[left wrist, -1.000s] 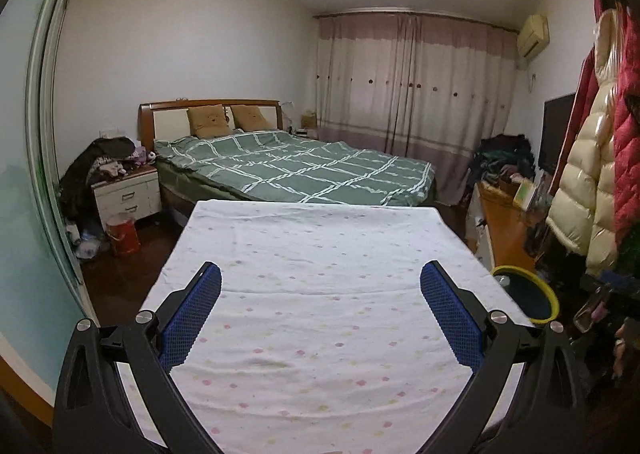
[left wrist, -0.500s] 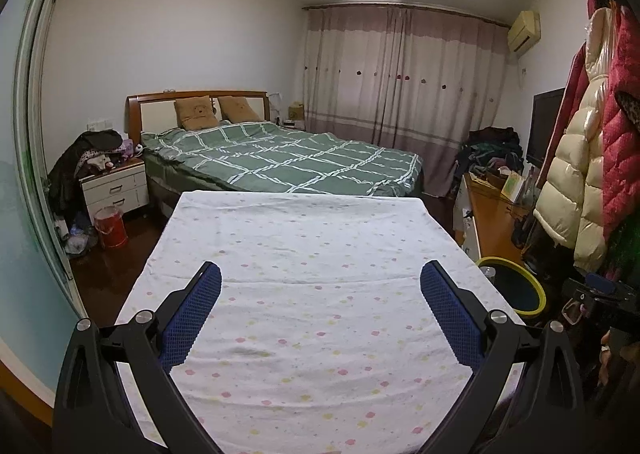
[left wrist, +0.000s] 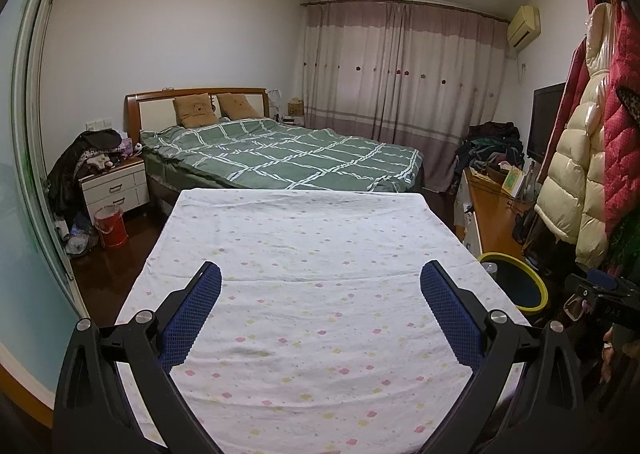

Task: Collect trash

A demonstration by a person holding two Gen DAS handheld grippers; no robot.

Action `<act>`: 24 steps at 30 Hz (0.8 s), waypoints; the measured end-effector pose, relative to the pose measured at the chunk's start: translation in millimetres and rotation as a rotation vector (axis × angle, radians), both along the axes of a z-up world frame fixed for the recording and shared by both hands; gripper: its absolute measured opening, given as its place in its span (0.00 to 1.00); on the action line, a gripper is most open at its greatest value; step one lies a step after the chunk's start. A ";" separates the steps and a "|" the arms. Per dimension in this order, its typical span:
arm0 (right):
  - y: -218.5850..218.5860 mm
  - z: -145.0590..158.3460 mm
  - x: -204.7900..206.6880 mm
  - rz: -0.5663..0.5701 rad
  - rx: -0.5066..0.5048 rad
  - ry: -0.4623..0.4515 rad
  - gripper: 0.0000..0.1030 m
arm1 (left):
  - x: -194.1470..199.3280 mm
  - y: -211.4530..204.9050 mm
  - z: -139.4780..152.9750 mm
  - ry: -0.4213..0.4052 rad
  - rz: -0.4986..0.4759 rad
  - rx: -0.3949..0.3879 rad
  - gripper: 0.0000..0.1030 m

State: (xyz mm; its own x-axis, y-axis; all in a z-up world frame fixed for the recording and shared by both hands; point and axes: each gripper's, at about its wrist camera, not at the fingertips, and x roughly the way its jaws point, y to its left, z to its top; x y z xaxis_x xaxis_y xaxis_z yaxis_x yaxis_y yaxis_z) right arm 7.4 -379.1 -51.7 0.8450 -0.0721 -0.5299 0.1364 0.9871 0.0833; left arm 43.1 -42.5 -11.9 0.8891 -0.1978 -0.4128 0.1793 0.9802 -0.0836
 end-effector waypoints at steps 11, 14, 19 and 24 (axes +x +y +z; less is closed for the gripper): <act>1.5 -0.8 1.3 0.002 0.003 0.001 0.90 | 1.8 1.9 -2.7 0.006 -0.009 0.008 0.95; 1.5 -1.4 0.7 -0.001 0.004 0.000 0.90 | 2.2 1.4 -1.8 0.006 -0.009 0.010 0.95; 1.2 -2.0 0.5 -0.001 0.007 0.000 0.90 | 3.0 1.0 -1.2 0.010 -0.010 0.008 0.95; 0.9 -2.8 -0.2 -0.002 0.009 0.000 0.90 | 3.1 0.9 -1.2 0.008 -0.011 0.010 0.95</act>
State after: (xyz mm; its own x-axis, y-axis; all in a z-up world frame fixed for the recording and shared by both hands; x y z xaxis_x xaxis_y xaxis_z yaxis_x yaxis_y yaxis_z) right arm 7.2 -378.3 -54.5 0.8450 -0.0693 -0.5302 0.1387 0.9860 0.0922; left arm 46.2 -41.6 -13.1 0.8838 -0.2032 -0.4215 0.1892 0.9790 -0.0754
